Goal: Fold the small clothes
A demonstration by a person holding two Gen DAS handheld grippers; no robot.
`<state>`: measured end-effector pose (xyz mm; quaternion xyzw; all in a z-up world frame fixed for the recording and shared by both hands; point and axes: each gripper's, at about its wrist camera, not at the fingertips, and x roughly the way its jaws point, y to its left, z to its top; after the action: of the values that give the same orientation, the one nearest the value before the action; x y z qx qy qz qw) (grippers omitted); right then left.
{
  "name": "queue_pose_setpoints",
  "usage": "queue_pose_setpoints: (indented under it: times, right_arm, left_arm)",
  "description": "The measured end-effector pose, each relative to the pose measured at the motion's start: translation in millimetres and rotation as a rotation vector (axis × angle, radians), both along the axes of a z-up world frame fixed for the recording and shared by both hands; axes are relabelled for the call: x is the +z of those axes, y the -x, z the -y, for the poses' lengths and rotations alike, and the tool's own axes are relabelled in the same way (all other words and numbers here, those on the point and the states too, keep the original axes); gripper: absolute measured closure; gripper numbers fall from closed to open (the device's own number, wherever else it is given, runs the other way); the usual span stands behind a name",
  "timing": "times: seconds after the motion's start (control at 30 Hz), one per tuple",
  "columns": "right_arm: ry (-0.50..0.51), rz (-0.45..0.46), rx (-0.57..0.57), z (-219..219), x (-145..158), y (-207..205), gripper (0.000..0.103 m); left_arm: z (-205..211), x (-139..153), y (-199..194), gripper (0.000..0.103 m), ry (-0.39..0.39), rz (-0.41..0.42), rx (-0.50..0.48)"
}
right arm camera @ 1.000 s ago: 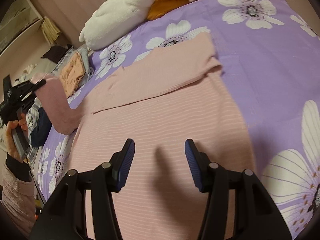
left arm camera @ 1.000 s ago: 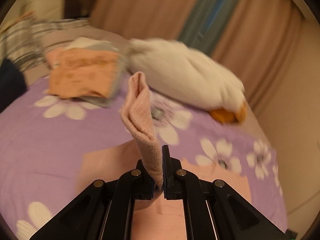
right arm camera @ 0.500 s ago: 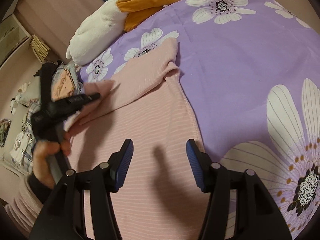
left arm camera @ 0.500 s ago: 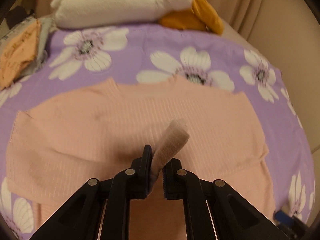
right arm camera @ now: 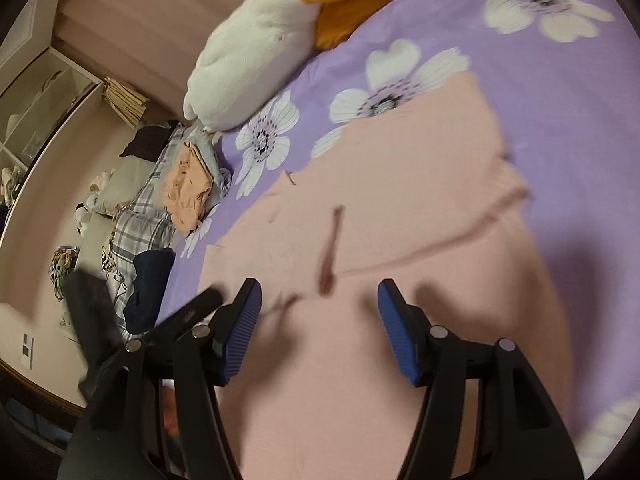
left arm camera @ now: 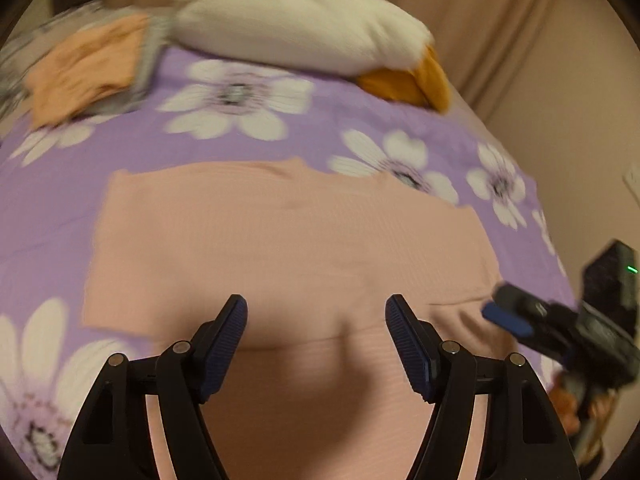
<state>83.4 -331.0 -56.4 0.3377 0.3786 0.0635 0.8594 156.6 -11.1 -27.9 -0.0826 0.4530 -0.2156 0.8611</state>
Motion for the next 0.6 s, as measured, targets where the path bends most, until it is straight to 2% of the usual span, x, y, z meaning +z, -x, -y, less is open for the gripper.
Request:
queue_pose_setpoints:
  times: [0.03, 0.13, 0.23, 0.3, 0.37, 0.47, 0.53, 0.6]
  right_arm:
    - [-0.005, -0.007, 0.011, -3.2, -1.4, -8.4, 0.042]
    - [0.066, -0.063, 0.009, -17.9, -8.8, -40.0, 0.042]
    - [0.114, -0.124, 0.034, -32.1, -22.5, -67.8, 0.045]
    - [0.151, -0.145, 0.036, -35.5, -27.8, -80.4, 0.053]
    - [0.232, -0.142, 0.044, -45.7, -27.4, -88.6, 0.073]
    - [0.364, -0.147, 0.085, -65.3, -26.0, -99.4, 0.095]
    - [0.413, -0.141, 0.104, -71.8, -18.8, -105.0, 0.096]
    - [0.410, -0.084, 0.109, -72.9, 2.0, -104.3, 0.096]
  left_arm:
    - [-13.8, 0.5, 0.1, 0.032, 0.011, -0.013, 0.034]
    - [-53.1, 1.7, 1.3, 0.032, 0.045, -0.016, 0.114]
    - [-81.9, -1.6, 3.8, 0.032, 0.039, -0.023, 0.178]
    - [-97.6, -6.4, 6.4, 0.032, 0.038, -0.036, 0.208]
    - [-110.1, -12.1, 8.9, 0.032, 0.034, -0.053, 0.238]
    - [-124.3, -20.0, 10.3, 0.032, 0.041, -0.074, 0.270]
    - [-130.6, -23.3, 10.1, 0.032, 0.044, -0.089, 0.286]
    - [-134.4, -23.2, 10.8, 0.032, 0.050, -0.087, 0.293]
